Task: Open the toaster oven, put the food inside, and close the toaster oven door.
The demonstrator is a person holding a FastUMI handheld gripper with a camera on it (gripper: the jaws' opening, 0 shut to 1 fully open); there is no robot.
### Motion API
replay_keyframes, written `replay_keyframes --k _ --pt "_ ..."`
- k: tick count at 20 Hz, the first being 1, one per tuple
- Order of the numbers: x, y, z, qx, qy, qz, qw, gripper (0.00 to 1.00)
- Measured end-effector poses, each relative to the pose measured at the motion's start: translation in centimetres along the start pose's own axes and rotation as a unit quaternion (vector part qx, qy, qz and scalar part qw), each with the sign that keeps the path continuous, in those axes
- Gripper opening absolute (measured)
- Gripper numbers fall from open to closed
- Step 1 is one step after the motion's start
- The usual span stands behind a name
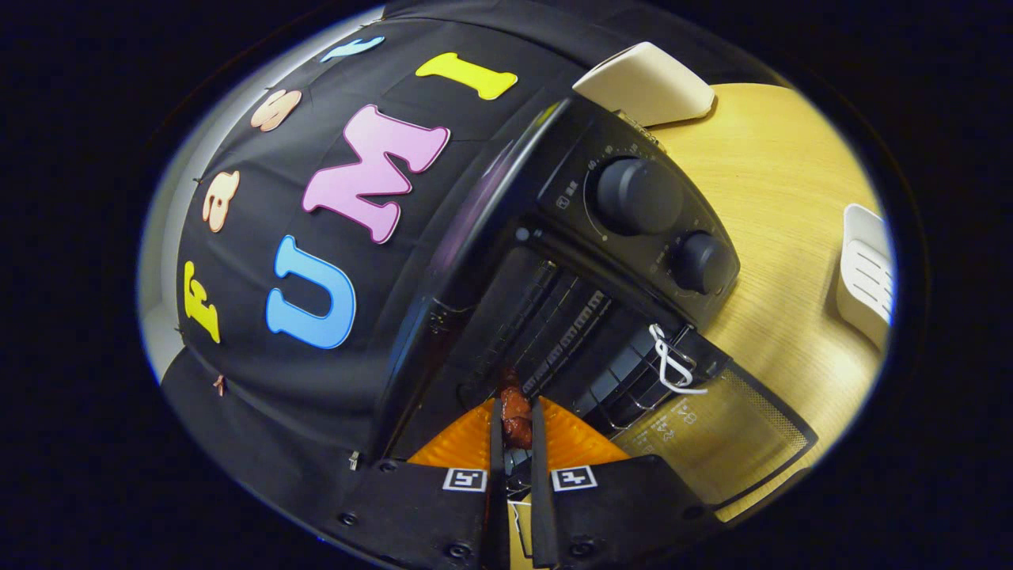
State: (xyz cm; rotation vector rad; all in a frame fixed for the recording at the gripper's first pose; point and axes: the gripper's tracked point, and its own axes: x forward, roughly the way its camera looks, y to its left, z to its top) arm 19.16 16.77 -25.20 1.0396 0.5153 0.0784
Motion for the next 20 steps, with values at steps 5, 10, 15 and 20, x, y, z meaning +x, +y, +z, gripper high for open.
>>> replay_keyframes --k 5,10,15,20 --pt "1.7 0.0 -1.2 -0.026 -0.008 -0.002 1.000 0.16" --pt "0.7 -0.5 -0.3 -0.107 -0.024 -0.018 0.994 0.41" --pt "-0.9 -0.1 0.0 -0.166 -0.022 -0.018 0.986 0.98" --pt "-4.6 -0.9 -2.5 -0.222 0.036 -0.032 0.974 0.98"
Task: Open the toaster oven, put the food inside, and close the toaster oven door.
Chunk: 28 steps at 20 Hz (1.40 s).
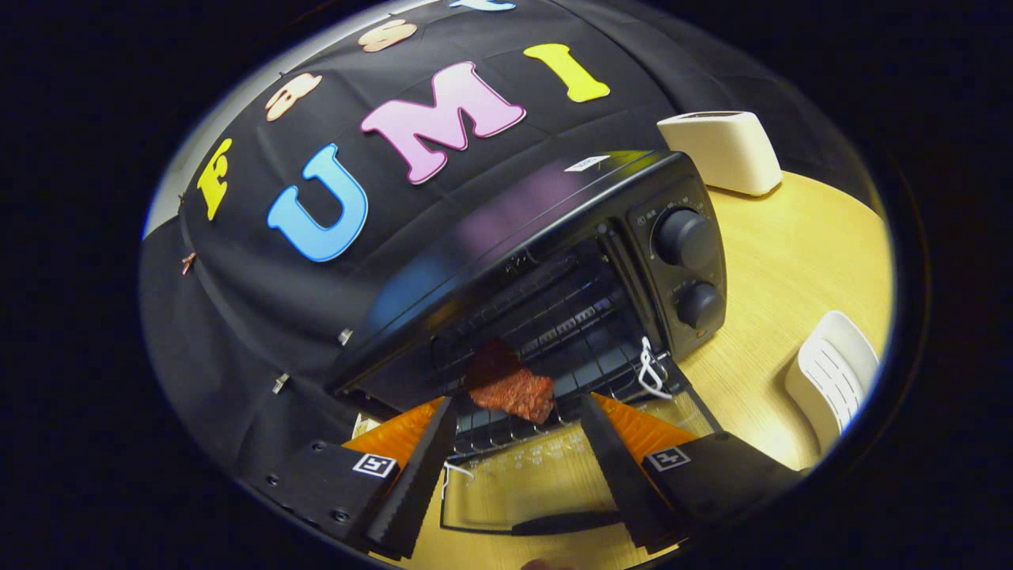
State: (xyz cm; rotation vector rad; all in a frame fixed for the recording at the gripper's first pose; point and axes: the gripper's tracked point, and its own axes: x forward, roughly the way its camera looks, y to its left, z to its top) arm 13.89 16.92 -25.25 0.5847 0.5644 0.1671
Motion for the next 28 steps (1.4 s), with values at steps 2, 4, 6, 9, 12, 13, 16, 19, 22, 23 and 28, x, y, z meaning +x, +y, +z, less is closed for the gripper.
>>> replay_keyframes --k 2,4,6,9,12,13,16,19,22,23,28 --pt "-2.1 -0.2 -1.5 -0.031 0.031 -0.006 0.999 0.98" --pt "-4.4 -0.6 -2.1 -0.076 0.044 -0.013 0.996 0.98" --pt "-6.5 -1.1 -2.6 -0.126 0.056 -0.024 0.990 0.98" --pt "-8.8 -2.5 -3.6 -0.182 0.076 -0.050 0.979 0.98" --pt "-9.9 -3.1 -5.5 -0.220 0.100 -0.056 0.969 0.98" --pt "-10.0 -3.1 -6.5 -0.232 0.109 -0.052 0.965 0.98" --pt "-9.8 -4.6 -9.3 -0.267 0.134 -0.077 0.951 0.99" --pt "-8.8 -5.8 -11.3 -0.299 0.149 -0.100 0.937 0.99" --pt "-7.6 -7.0 -12.3 -0.319 0.159 -0.124 0.926 1.00" --pt "-7.2 -7.2 -12.4 -0.321 0.157 -0.133 0.925 1.00" --pt "-4.5 -7.0 -12.4 -0.295 0.146 -0.145 0.933 0.99"
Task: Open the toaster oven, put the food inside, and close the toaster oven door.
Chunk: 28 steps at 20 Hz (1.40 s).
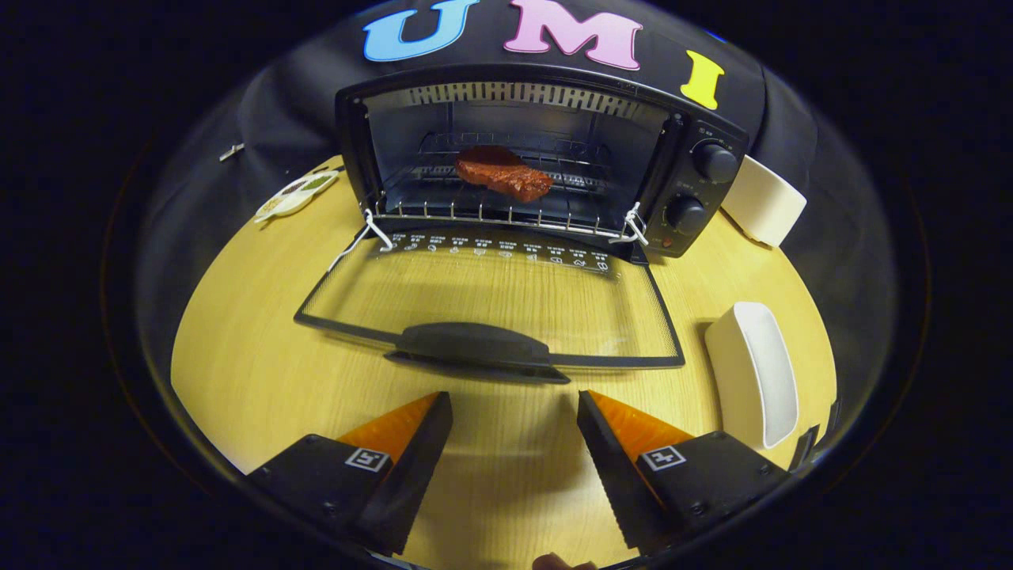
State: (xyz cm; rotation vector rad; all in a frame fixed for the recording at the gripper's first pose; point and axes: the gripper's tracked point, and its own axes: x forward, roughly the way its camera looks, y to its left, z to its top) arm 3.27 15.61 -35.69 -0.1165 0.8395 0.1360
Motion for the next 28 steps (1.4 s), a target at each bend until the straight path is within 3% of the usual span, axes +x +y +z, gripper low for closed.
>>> replay_keyframes --k 4,11,23,28 --pt "0.6 1.0 0.6 0.011 0.001 0.020 1.000 1.00" --pt "-1.6 0.9 2.5 -0.054 -0.061 0.028 0.996 1.00" --pt "-7.2 0.5 9.7 -0.020 -0.139 0.073 0.987 1.00" --pt "-7.5 -0.5 13.1 0.004 -0.162 0.064 0.985 1.00"
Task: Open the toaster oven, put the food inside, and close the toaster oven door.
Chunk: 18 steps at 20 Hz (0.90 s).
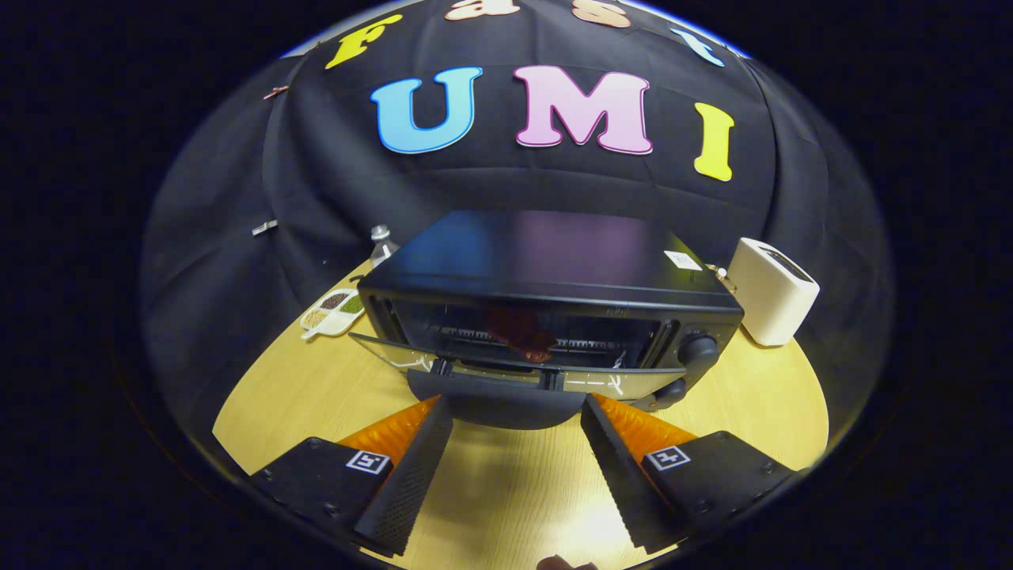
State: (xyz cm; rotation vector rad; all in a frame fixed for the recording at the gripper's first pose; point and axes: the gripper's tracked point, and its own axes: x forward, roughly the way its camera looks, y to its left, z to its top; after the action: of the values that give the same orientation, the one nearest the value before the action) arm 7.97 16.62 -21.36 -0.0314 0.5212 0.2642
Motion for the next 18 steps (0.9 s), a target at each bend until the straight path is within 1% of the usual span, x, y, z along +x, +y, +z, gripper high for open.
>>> replay_keyframes --k 5,8,9,14,16,18 --pt "-1.1 -1.7 2.8 0.007 -0.036 -0.007 0.999 1.00" --pt "-3.5 -3.5 4.5 0.017 -0.064 -0.009 0.998 1.00" --pt "-4.5 -4.1 5.3 0.016 -0.077 -0.010 0.997 1.00" --pt "-10.3 -9.7 9.8 -0.005 -0.144 -0.051 0.988 1.00" --pt "-13.4 -11.7 12.6 -0.018 -0.184 -0.067 0.980 1.00" --pt "-16.3 -13.6 14.3 -0.007 -0.209 -0.086 0.974 1.00"
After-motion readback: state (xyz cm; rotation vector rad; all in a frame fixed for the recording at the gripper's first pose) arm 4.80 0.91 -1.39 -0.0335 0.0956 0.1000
